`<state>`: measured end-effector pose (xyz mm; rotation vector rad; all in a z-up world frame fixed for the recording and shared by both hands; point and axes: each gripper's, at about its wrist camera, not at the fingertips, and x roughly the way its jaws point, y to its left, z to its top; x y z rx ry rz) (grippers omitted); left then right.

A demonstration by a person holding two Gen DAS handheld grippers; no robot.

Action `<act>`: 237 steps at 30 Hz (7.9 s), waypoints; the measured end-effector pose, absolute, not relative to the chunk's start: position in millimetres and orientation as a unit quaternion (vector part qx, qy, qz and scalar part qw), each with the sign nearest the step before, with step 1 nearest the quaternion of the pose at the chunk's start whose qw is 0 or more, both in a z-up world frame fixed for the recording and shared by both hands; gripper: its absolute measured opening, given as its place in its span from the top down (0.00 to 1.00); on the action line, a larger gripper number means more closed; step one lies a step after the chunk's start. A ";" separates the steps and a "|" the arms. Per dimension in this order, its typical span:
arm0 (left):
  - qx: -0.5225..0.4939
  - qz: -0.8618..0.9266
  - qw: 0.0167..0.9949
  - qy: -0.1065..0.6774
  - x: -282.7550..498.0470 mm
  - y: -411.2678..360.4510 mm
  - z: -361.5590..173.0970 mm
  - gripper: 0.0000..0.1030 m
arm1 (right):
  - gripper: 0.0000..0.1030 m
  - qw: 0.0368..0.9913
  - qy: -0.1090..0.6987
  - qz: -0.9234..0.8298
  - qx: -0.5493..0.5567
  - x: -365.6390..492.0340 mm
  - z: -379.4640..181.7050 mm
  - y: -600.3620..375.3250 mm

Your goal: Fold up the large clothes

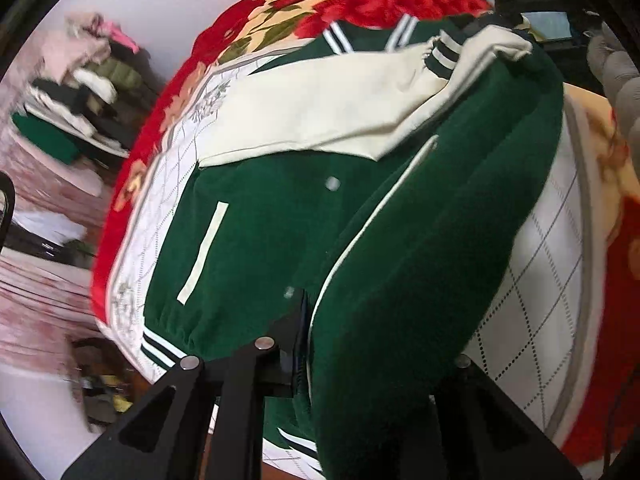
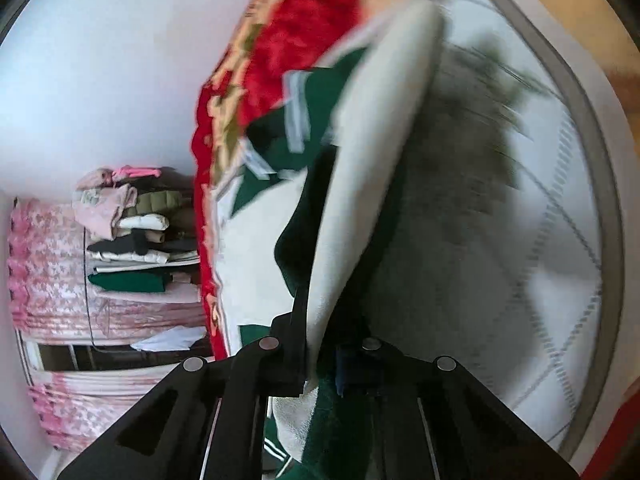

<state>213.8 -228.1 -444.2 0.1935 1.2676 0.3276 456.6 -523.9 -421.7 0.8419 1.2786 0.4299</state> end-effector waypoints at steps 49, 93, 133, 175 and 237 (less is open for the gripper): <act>-0.088 0.223 0.749 0.618 228.3 94.7 -486.8 0.04 | 0.69 0.673 0.619 0.137 0.381 443.3 -484.6 -402.3; -0.145 0.207 0.742 0.621 238.4 59.0 -523.0 0.00 | 0.37 0.669 0.714 0.107 0.178 391.5 -360.0 -566.1; -0.157 0.377 0.710 0.574 114.8 112.7 -515.3 0.00 | 0.41 0.600 0.707 0.034 0.372 192.6 -408.3 -574.3; -0.040 0.141 0.778 0.611 265.6 -144.9 -486.5 0.00 | 0.63 0.691 0.638 -0.190 0.283 232.5 -296.9 -779.2; -0.044 0.119 0.738 0.663 276.2 -159.4 -532.6 0.00 | 0.13 0.707 0.509 0.047 0.489 279.3 -463.2 -788.7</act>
